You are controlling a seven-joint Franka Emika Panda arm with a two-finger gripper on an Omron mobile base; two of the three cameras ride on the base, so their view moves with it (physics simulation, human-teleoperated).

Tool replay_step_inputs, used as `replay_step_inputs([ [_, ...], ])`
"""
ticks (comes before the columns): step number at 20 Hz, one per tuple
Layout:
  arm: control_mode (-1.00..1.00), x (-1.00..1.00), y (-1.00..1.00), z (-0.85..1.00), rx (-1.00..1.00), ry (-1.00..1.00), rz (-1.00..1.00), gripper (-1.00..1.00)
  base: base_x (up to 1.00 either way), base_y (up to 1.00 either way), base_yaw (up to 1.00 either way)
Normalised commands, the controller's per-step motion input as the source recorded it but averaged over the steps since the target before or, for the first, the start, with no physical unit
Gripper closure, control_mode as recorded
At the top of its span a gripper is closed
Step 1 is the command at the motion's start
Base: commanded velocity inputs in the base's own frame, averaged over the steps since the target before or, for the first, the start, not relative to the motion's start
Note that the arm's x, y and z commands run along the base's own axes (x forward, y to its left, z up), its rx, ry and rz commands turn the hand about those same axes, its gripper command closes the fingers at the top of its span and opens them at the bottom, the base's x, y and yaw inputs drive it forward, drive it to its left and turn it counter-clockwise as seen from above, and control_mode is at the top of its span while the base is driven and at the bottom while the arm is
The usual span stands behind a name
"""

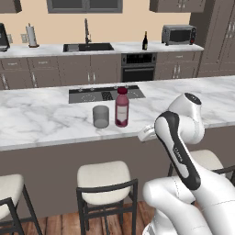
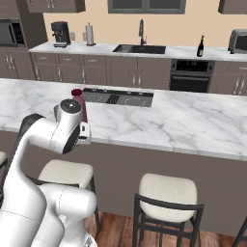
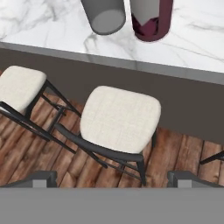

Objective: There is a wine glass and glass cup on the dining counter. Place the wine bottle next to the wine glass and the juice bottle next to the glass cup.

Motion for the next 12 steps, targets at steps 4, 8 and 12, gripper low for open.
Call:
replay_step_inputs([
  [4, 1.00, 0.00, 0.00, 0.00, 0.00, 0.00, 0.00, -1.00, -0.02, 0.00, 0.00],
  [8, 1.00, 0.00, 0.00, 0.00, 0.00, 0.00, 0.00, -1.00, -0.33, -0.01, -0.02],
  [12, 1.00, 0.00, 0.00, 0.00, 0.00, 0.00, 0.00, -1.00, -0.66, -0.02, -0.08],
])
